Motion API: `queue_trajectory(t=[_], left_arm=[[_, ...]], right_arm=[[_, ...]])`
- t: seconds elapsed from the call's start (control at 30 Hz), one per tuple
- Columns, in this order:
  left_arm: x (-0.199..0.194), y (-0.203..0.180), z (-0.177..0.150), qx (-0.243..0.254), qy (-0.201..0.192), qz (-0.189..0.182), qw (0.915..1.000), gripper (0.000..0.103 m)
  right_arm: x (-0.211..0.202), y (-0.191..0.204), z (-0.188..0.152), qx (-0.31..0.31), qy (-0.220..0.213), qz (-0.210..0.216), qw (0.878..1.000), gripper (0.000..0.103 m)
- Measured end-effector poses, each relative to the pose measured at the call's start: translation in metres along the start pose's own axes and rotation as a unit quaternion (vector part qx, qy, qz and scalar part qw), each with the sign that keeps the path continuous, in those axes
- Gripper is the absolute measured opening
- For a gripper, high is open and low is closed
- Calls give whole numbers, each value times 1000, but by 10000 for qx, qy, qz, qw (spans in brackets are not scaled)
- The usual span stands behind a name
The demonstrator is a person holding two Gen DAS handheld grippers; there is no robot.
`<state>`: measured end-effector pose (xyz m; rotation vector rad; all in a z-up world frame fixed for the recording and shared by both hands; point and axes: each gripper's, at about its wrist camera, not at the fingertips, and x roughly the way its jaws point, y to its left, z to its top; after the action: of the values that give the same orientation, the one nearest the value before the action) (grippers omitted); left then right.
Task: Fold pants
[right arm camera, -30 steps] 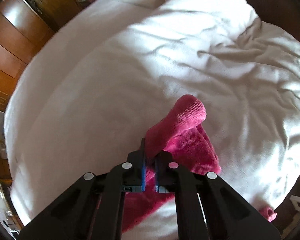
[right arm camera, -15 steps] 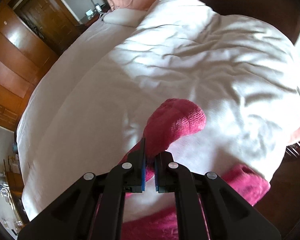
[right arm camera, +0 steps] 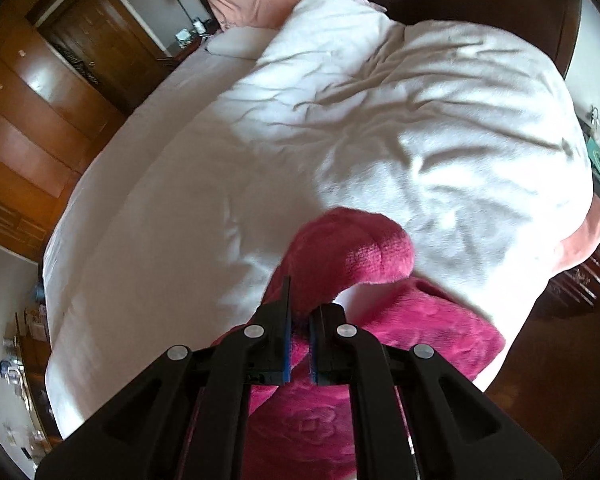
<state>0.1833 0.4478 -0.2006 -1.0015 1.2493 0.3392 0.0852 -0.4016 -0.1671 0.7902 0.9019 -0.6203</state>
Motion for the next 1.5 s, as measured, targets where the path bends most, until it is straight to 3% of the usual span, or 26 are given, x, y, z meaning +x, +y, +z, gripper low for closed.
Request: queue_trajectory(t=[0.33, 0.57, 0.77, 0.9, 1.0, 1.2, 1.5], left_arm=[[-25, 64, -57, -182, -139, 421, 9989, 8], [4, 99, -76, -198, -127, 774, 9967, 8], [26, 100, -79, 65, -199, 1263, 9918, 8], [44, 95, -78, 366, -281, 1731, 9838, 9], [56, 93, -79, 618, -237, 1970, 9782, 10], [60, 77, -92, 1328, -277, 2521, 9581, 17], [48, 75, -109, 1418, -346, 2708, 9515, 17]], right_arm=[[1, -77, -59, -224, 495, -230, 9983, 6], [32, -114, -94, -406, 768, -391, 9955, 6], [46, -134, -108, -411, 857, -387, 9947, 6], [55, -145, -113, -343, 824, -298, 9956, 7], [61, -157, -115, -193, 882, -301, 9955, 15], [62, -171, -116, 32, 861, -436, 9953, 23], [35, -161, -104, -55, 455, -414, 9981, 23]])
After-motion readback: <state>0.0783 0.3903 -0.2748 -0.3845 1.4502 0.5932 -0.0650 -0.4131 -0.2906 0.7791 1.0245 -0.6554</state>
